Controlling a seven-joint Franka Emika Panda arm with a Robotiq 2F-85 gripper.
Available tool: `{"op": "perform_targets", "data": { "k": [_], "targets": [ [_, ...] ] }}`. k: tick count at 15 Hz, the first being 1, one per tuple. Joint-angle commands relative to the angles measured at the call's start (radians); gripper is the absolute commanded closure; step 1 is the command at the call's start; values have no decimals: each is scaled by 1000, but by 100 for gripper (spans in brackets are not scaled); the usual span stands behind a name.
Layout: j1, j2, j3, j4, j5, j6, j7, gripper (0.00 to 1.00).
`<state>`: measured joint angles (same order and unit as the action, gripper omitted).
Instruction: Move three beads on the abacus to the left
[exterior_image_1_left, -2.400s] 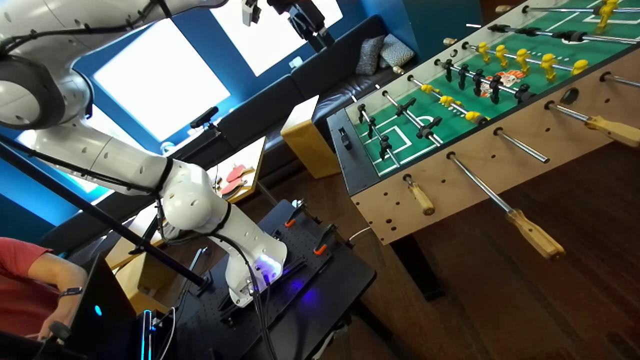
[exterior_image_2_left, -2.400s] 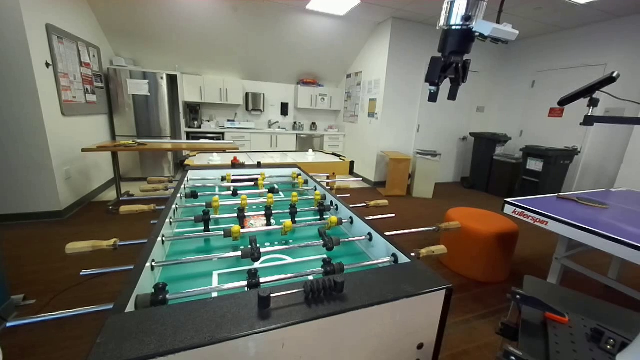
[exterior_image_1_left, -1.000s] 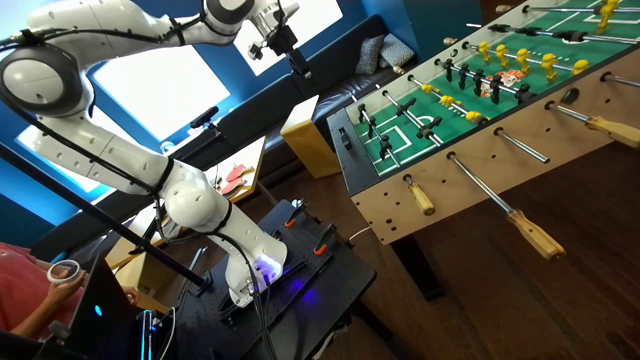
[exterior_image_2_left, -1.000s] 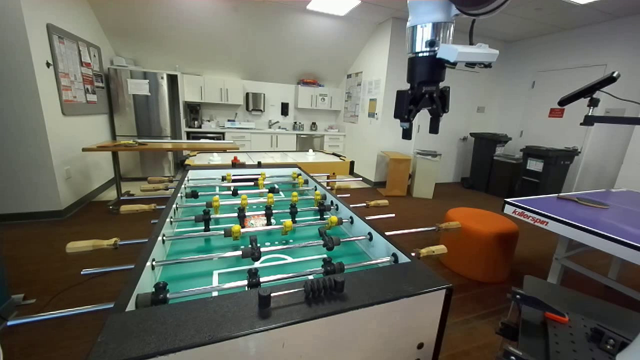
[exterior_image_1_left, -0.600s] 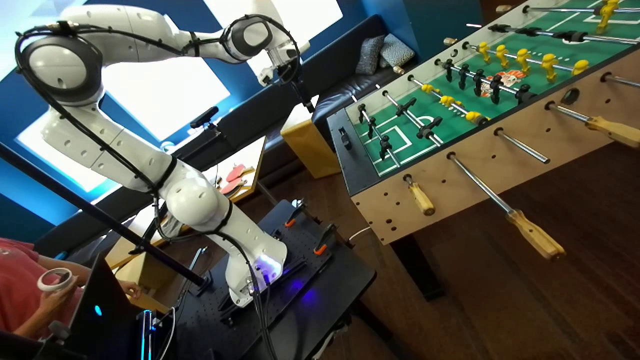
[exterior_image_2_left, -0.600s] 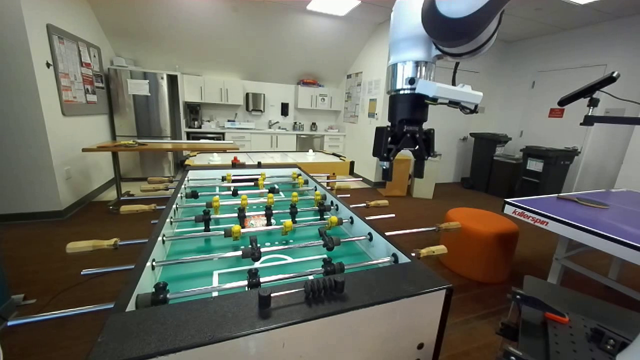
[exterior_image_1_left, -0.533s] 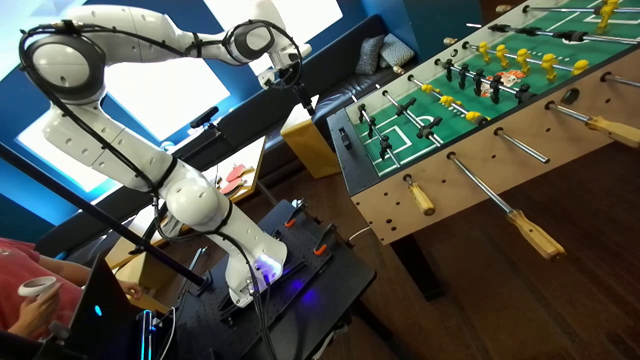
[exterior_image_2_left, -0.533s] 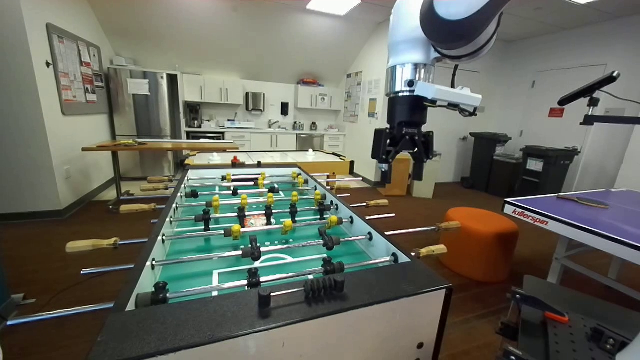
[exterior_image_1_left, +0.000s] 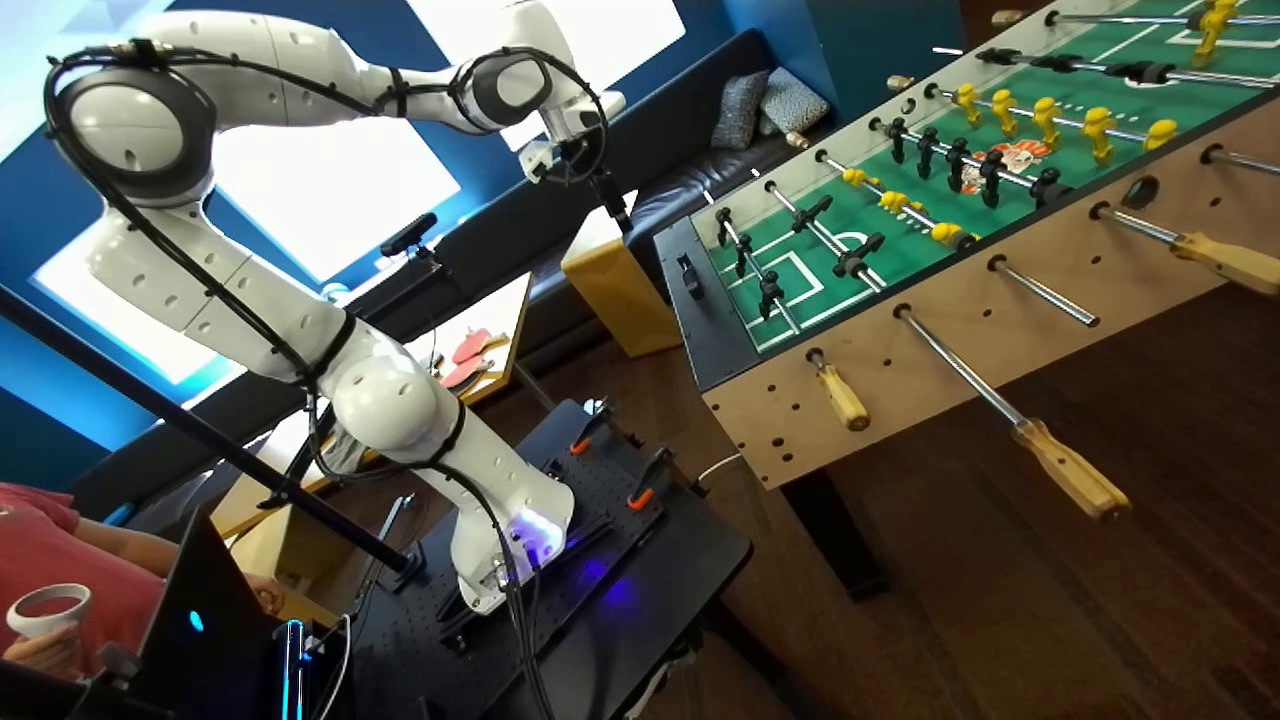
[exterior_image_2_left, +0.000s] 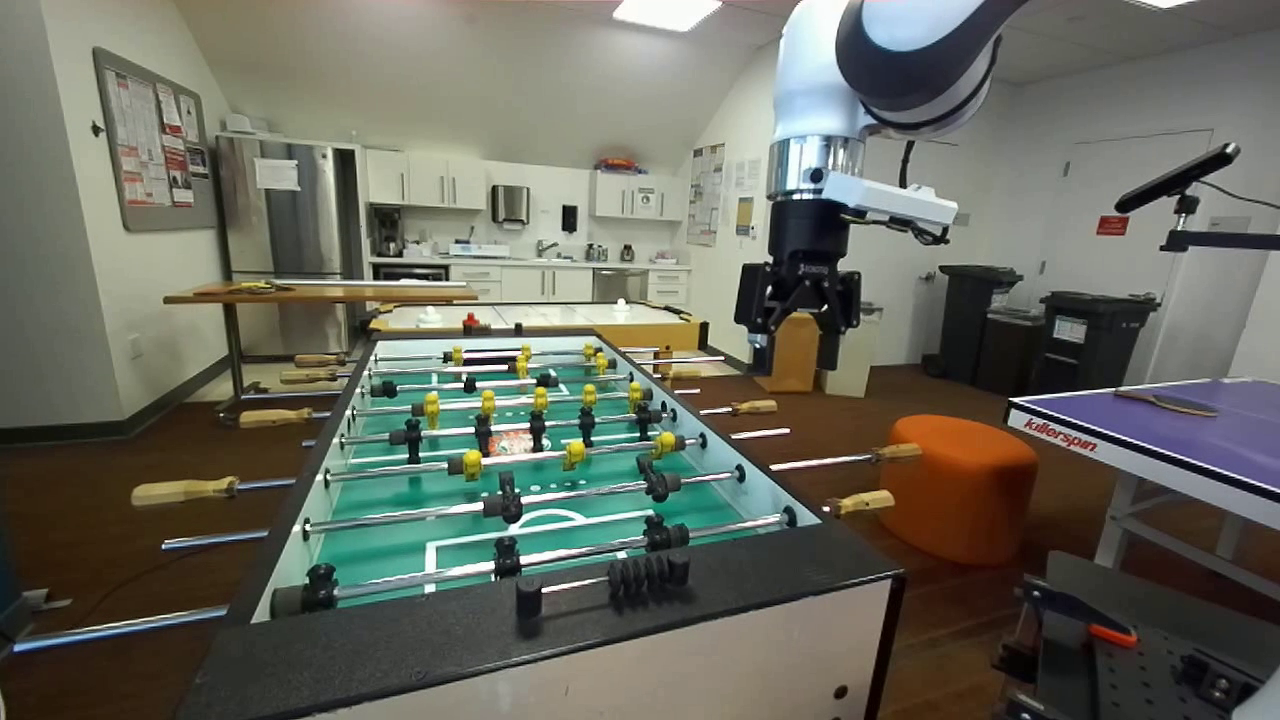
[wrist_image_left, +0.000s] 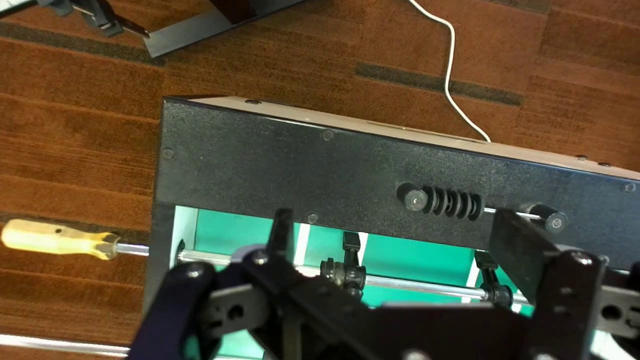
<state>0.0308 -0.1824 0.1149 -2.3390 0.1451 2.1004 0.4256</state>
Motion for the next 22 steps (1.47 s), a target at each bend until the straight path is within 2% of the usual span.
{"op": "perform_targets", "data": {
  "k": [1, 4, 9, 10, 12, 20, 22],
  "targets": [
    [31, 2, 27, -65, 31, 153, 71, 0],
    [59, 26, 67, -105, 35, 266, 144, 0],
    [108, 106, 116, -125, 20, 387, 243, 0],
    [116, 132, 120, -121, 18, 413, 259, 25],
    [130, 180, 118, -114, 15, 461, 274, 34],
    [175, 356, 72, -88, -43, 679, 322, 97],
    [195, 390, 46, -78, -72, 717, 344, 100]
  ]
}}
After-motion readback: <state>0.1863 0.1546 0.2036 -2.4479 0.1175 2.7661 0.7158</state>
